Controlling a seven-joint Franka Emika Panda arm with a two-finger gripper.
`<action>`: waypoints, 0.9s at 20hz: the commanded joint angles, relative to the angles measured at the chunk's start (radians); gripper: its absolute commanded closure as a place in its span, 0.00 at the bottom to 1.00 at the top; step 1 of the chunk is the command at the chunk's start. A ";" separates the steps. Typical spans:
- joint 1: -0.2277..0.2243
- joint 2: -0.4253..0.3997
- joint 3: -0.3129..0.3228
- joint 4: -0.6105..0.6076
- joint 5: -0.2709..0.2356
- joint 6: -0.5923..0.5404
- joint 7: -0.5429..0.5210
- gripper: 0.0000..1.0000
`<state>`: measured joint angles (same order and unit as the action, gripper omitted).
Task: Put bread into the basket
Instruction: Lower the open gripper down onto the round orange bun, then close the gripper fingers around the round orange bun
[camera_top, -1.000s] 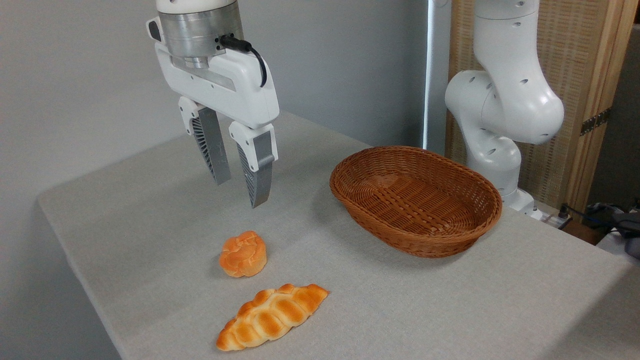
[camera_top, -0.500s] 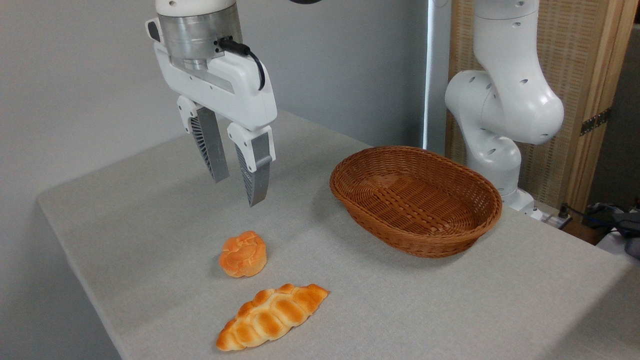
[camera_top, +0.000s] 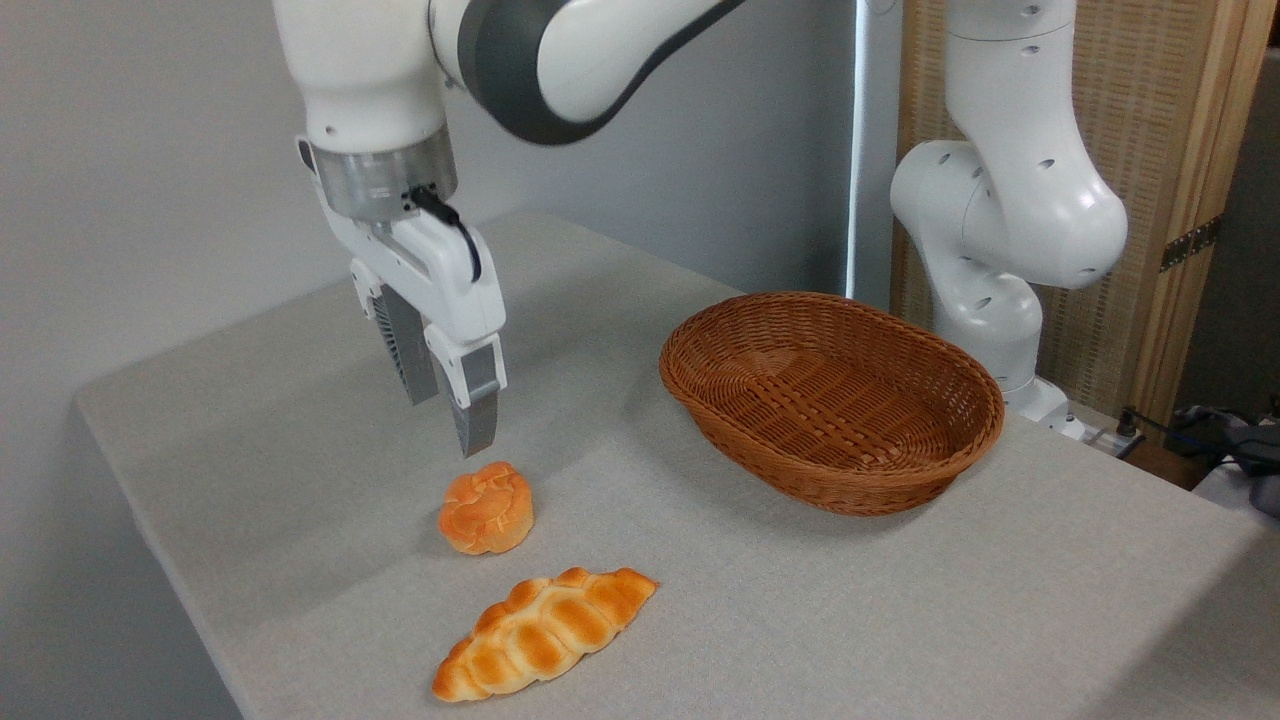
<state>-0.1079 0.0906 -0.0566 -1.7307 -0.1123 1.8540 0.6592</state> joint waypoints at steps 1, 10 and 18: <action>0.004 -0.066 -0.032 -0.168 -0.014 0.146 0.008 0.00; 0.007 -0.058 -0.032 -0.266 0.000 0.243 0.043 0.00; 0.007 -0.048 -0.034 -0.306 0.029 0.324 0.046 0.00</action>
<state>-0.1056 0.0593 -0.0899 -2.0008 -0.1055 2.1297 0.6835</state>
